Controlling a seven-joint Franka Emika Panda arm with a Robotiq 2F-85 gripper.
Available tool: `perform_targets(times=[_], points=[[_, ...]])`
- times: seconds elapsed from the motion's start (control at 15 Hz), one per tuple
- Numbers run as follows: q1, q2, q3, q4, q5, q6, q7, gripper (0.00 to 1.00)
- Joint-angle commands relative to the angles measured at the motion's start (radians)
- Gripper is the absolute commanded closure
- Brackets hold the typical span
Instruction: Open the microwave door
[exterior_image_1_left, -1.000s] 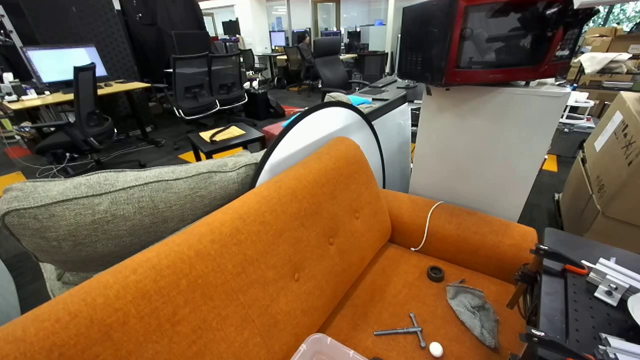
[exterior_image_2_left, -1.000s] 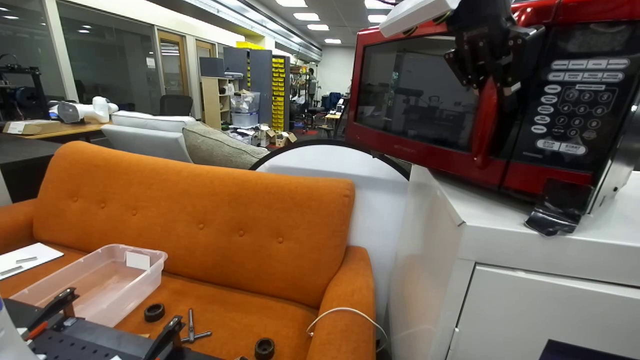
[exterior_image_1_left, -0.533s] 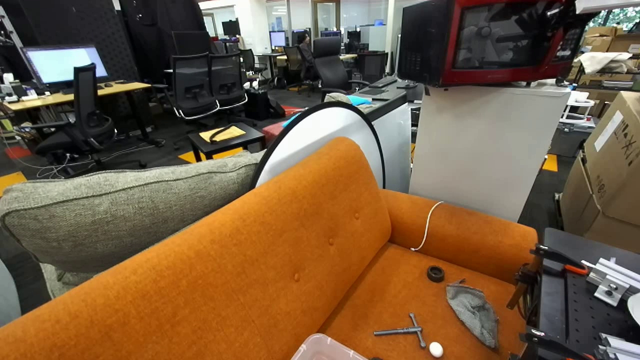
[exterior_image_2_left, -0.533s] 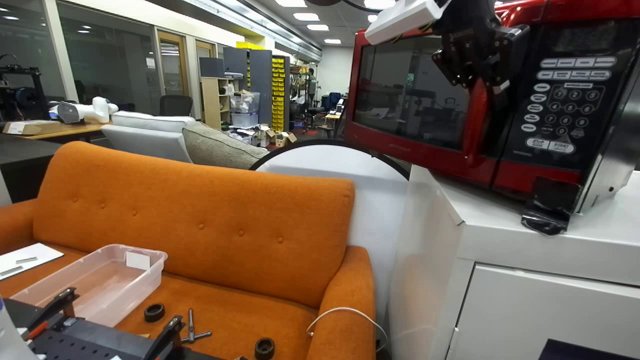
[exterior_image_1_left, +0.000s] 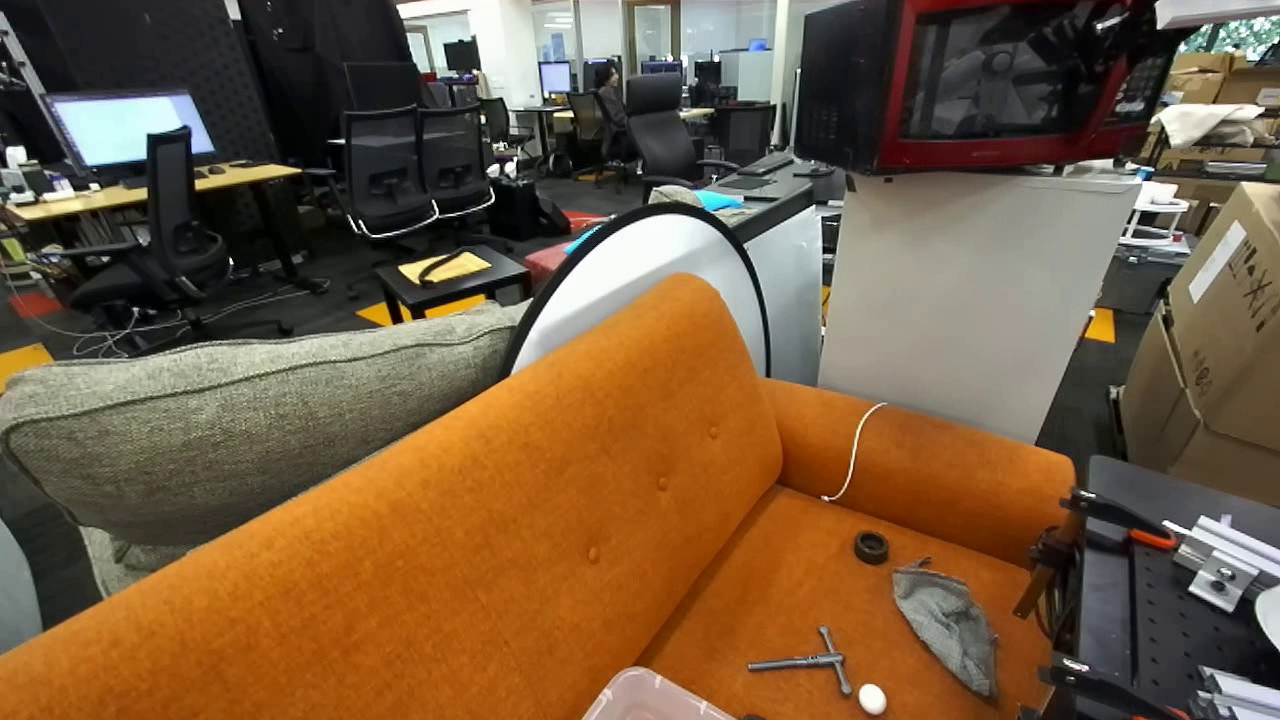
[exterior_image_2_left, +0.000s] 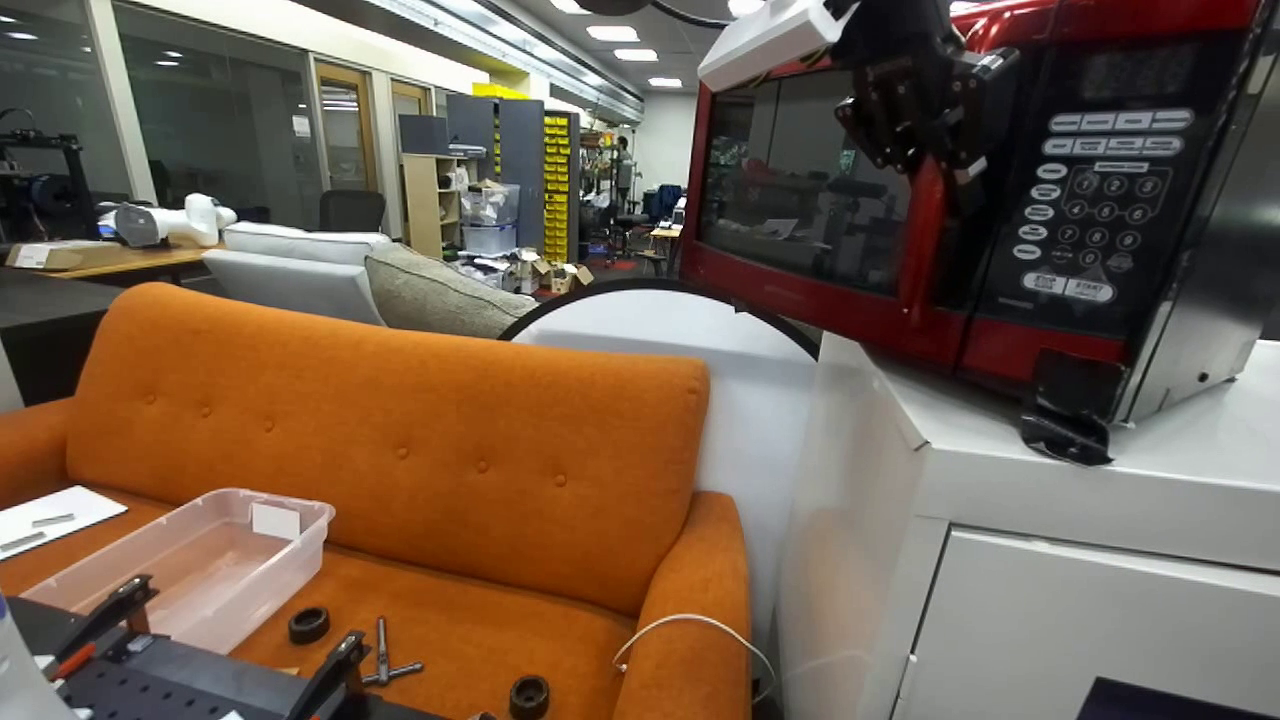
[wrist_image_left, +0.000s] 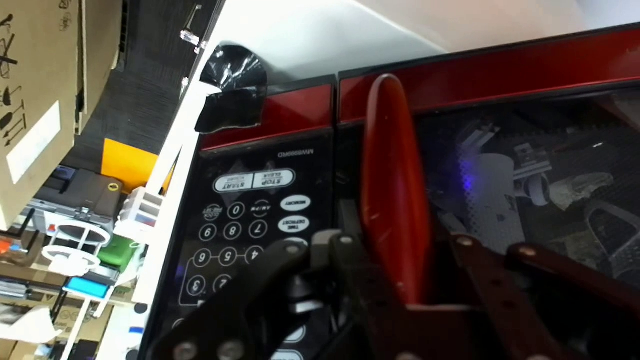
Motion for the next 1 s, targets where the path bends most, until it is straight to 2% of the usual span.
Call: perform_targets(times=[0.0, 0.73, 0.93], points=[[0.019, -0.074, -0.003, -0.066, -0.019, -0.05, -0.051, 0.93], [0.044, -0.125, -0.003, -0.106, 0.012, -0.068, -0.137, 0.93], [0.046, -0.182, -0.004, -0.137, 0.011, -0.119, -0.143, 0.93]])
